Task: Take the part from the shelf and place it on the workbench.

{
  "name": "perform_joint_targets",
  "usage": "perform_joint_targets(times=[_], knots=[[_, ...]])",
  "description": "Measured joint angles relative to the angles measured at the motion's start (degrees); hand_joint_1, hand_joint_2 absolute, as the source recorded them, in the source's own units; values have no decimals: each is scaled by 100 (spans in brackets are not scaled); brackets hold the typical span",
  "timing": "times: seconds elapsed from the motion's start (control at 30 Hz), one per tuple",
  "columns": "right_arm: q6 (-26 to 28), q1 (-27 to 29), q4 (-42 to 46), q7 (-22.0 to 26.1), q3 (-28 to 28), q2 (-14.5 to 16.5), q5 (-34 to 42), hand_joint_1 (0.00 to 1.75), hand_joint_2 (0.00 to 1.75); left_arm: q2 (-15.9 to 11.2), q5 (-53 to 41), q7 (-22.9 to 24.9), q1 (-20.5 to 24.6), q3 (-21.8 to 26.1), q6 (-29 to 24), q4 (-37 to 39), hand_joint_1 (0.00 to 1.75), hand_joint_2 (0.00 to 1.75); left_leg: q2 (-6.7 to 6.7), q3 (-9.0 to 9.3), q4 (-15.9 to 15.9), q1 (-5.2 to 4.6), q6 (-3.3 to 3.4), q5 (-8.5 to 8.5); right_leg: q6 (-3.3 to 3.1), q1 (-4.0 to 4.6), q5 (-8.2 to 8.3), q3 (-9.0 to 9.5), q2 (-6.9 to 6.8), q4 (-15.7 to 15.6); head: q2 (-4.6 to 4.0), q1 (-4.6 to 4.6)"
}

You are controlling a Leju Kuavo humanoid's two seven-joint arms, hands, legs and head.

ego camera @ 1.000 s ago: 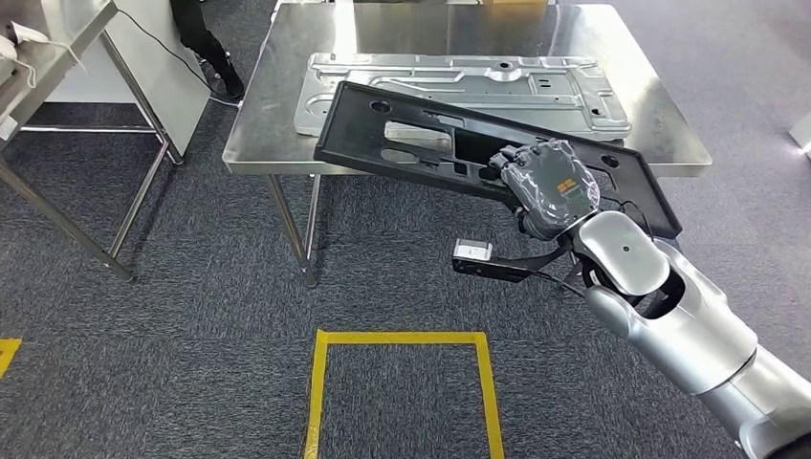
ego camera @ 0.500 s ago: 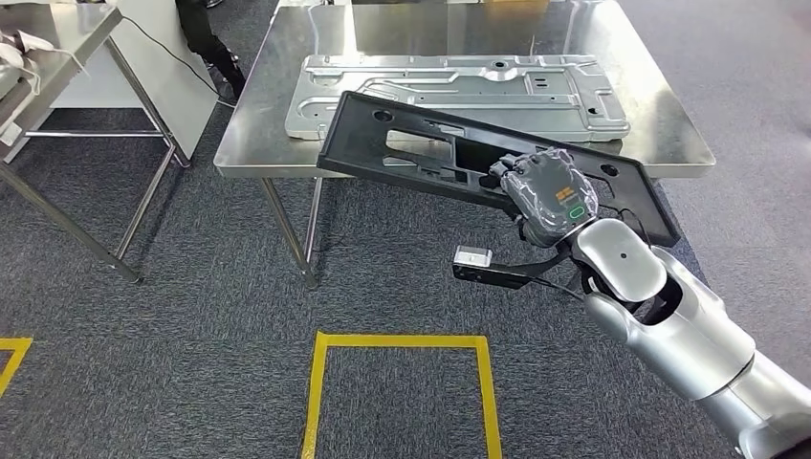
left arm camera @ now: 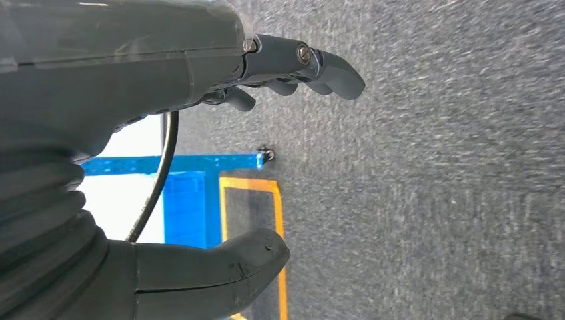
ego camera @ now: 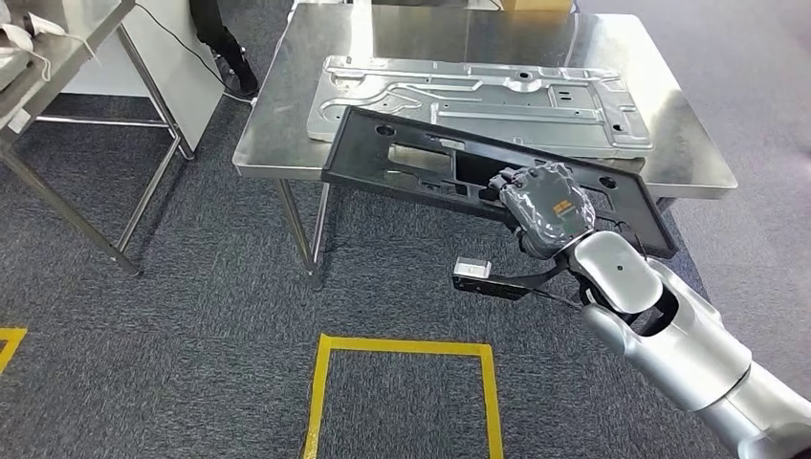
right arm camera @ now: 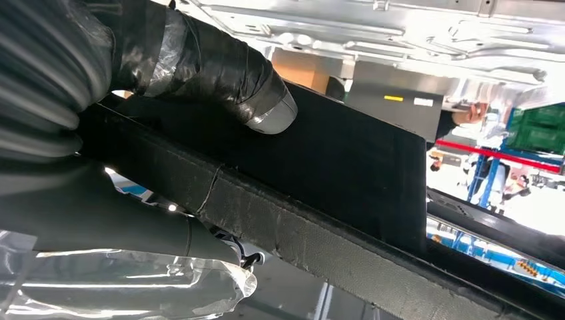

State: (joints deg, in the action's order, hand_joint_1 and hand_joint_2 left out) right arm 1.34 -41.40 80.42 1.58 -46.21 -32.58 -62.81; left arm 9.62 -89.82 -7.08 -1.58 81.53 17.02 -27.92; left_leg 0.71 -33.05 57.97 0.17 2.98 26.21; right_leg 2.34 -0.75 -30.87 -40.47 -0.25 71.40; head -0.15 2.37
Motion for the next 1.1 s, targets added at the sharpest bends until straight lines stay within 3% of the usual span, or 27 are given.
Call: perform_joint_targets(times=[0.07,0.1,0.17,0.27,0.33,0.4,0.43,0.47,0.5,0.57,0.63,0.73,0.8,0.83,0.9,0.93,0.97,1.0,1.07,1.1], knots=[[8,11,-4,5,1,-15,-8,175,175,38,-1,5,-3,0,32,-56,0,175,18,60,41,-11,-28,81,-41,13,429,320,5,-773,0,0],[14,13,-5,7,2,-27,-11,175,175,55,0,5,-2,-1,46,-82,0,175,26,74,55,-20,-51,112,-68,26,526,440,9,-1040,0,2],[24,26,-6,8,6,-48,-15,175,175,79,0,7,-2,-2,62,-128,0,175,34,81,60,-32,-101,145,-118,53,503,511,18,-1183,0,3],[31,47,-1,14,17,-66,-18,175,175,106,-1,10,-4,-2,68,-178,0,175,19,75,145,-34,-192,243,-197,4,491,573,17,-1262,0,3],[39,53,5,20,33,-69,-18,175,175,116,-1,10,-4,-2,70,-206,0,175,-6,-145,623,-13,-248,495,-252,-25,472,645,0,-1306,0,4],[46,68,8,27,43,-71,-18,175,175,119,0,7,-6,-2,70,-229,0,175,-23,-569,1385,20,-295,785,-281,-27,431,687,-12,-1307,0,6],[47,83,8,32,44,-71,-18,175,175,121,0,5,-9,-2,70,-237,0,175,-28,-742,1645,37,-316,824,-280,-30,407,709,-15,-1304,0,6],[47,97,8,37,44,-71,-19,175,175,123,0,2,-12,-2,70,-242,0,175,-32,-820,1704,53,-332,747,-269,-37,380,737,-15,-1298,0,6],[47,108,8,43,44,-71,-20,175,175,125,0,-1,-16,-2,70,-245,0,175,-36,-788,1541,68,-343,560,-251,-47,346,774,-14,-1290,0,7],[47,113,8,45,46,-72,-23,175,175,127,0,-8,-21,-3,70,-255,0,175,-52,-480,789,85,-355,92,-195,-64,262,864,-13,-1271,0,7],[48,108,9,46,51,-72,-26,175,175,131,1,-18,-21,-4,70,-269,0,175,-58,-237,244,72,-330,-95,-123,-50,199,909,-6,-1253,0,5],[50,106,13,54,56,-73,-27,175,175,136,-1,-24,-20,-7,72,-285,0,175,-48,-189,148,53,-227,-56,-32,-44,174,929,-3,-1287,0,4],[51,100,15,59,64,-79,-28,175,175,140,-1,-24,-25,-9,71,-288,0,175,-41,-142,106,64,-137,-44,16,-60,60,868,-2,-1117,0,1],[51,96,16,61,70,-83,-29,175,175,142,-1,-24,-23,-10,70,-290,0,175,-40,-115,88,69,-98,-33,28,-61,-67,734,0,-852,0,-1],[50,100,10,65,78,-89,-33,175,175,144,-1,-24,-22,-11,70,-290,0,175,-37,-82,84,48,-39,10,34,-53,-351,264,3,-50,0,-3],[49,112,6,72,79,-90,-34,175,175,144,-1,-24,-23,-11,70,-290,0,175,-33,-55,85,31,-18,36,31,-49,-402,36,4,274,0,-3],[48,124,2,81,79,-91,-35,175,175,144,-1,-24,-25,-11,70,-290,0,175,-27,-16,85,10,-4,67,17,-46,-330,-99,4,400,0,-2],[48,130,-1,92,79,-92,-35,175,175,144,-1,-24,-26,-11,70,-290,0,175,-18,36,85,-12,3,102,-10,-35,-142,-110,5,291,0,-2],[46,128,-4,107,81,-101,-35,175,175,156,-1,-24,-29,-13,71,-289,0,175,0,155,81,-43,3,188,-128,16,387,138,12,-418,0,0],[46,122,-5,108,83,-108,-35,175,175,167,-1,-24,-27,-14,72,-293,0,175,8,192,82,-54,-9,224,-196,49,558,273,14,-757,0,3]])
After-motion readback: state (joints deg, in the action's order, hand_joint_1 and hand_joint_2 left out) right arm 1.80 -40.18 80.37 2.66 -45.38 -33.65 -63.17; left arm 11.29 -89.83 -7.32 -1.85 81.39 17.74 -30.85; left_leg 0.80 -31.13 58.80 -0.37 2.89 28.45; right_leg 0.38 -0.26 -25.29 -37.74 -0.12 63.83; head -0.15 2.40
